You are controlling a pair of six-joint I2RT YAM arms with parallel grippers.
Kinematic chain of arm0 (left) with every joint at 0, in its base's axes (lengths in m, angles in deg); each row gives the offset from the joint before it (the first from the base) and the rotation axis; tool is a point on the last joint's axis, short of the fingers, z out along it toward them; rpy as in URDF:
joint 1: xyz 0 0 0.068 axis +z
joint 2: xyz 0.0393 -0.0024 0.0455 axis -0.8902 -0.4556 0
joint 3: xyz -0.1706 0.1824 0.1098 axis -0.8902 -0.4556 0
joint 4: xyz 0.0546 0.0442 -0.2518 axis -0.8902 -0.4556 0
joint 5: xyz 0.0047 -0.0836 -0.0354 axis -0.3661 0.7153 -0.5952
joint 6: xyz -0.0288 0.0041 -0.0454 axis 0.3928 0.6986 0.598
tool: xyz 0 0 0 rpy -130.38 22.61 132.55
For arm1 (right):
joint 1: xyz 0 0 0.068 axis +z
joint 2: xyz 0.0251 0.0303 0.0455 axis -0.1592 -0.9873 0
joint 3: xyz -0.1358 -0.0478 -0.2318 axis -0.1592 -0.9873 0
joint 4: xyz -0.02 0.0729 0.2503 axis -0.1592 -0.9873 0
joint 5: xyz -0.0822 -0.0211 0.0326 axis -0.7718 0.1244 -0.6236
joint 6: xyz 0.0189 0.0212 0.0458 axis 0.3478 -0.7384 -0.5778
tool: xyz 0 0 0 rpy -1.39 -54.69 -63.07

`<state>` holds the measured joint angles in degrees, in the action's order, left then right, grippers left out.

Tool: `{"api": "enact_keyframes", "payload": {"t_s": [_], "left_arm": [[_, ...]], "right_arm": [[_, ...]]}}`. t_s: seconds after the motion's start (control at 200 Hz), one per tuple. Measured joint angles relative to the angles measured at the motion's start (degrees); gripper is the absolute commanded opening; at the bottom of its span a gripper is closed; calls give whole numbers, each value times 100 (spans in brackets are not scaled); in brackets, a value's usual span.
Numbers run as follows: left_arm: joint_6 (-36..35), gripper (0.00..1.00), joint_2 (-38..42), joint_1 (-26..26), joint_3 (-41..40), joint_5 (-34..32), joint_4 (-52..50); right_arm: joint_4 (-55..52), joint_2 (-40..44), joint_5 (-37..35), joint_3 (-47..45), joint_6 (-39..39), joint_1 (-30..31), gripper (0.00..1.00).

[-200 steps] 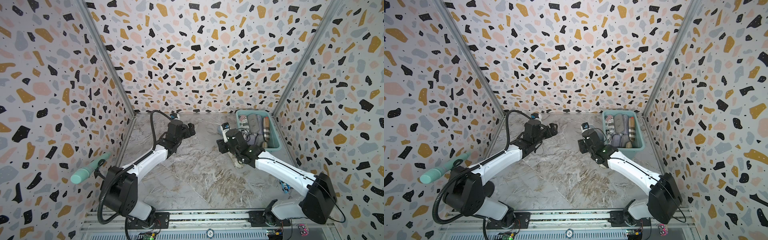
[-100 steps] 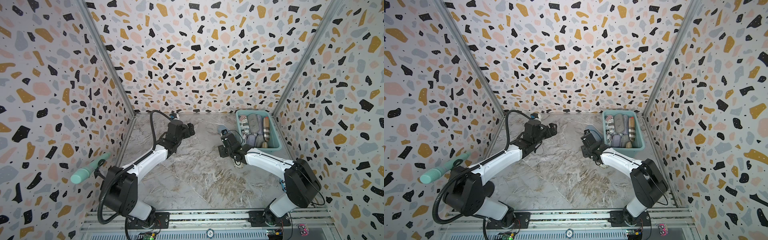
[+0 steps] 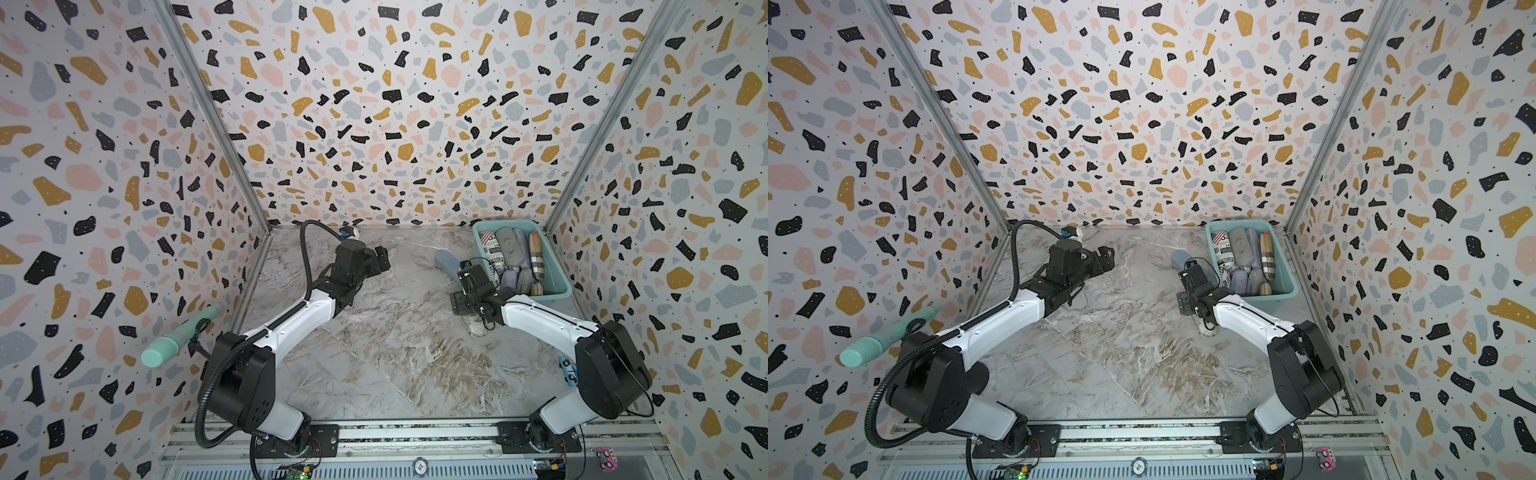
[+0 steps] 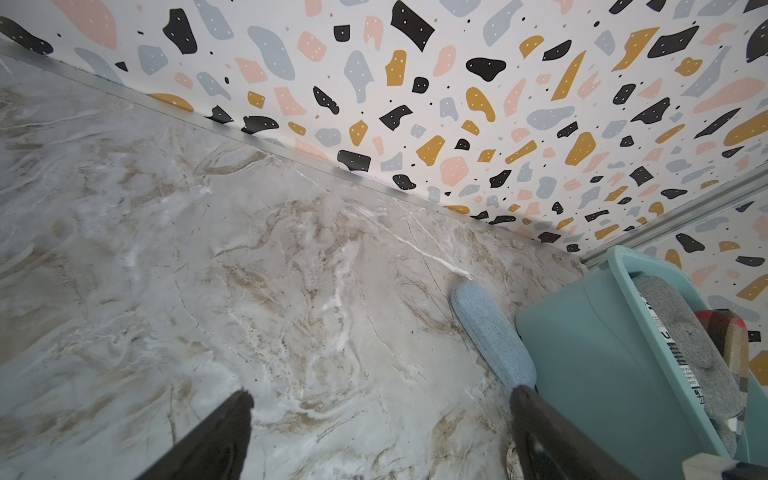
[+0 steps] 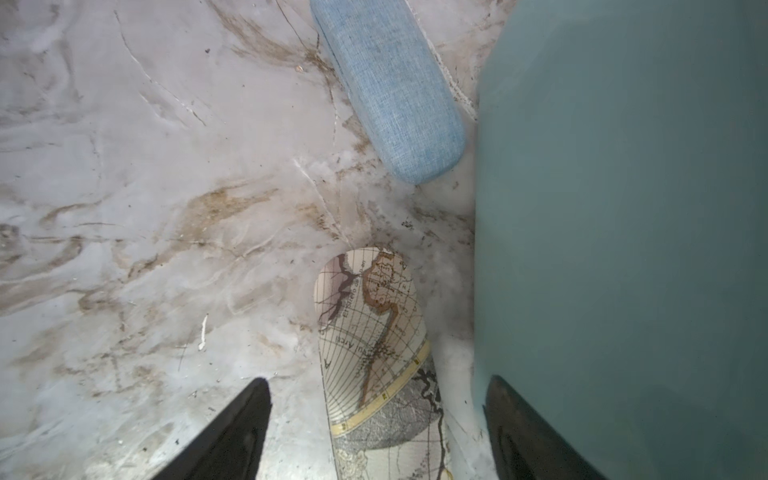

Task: Put the glasses cases into the storage boxes
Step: Adjust the storage box at the center of the board, then pick up the glasses case at the center of the board.

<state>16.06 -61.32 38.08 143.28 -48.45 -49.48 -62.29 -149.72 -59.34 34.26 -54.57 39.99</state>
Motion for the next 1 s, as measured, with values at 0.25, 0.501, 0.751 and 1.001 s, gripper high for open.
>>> {"api": "enact_keyframes", "payload": {"t_s": [0.25, 0.501, 0.751, 1.001], "left_arm": [[4, 97, 0, 0, 0, 15, 2], [4, 97, 0, 0, 0, 33, 0], [4, 97, 0, 0, 0, 74, 2], [4, 97, -4, 2, 0, 136, 2]], "right_arm": [[-17, -328, 236, -2, -20, -24, 89], [76, -782, 247, -55, -131, -85, 82], [157, -822, 328, -107, -256, -55, 74], [223, -822, 538, -114, -498, 328, 75]]}}
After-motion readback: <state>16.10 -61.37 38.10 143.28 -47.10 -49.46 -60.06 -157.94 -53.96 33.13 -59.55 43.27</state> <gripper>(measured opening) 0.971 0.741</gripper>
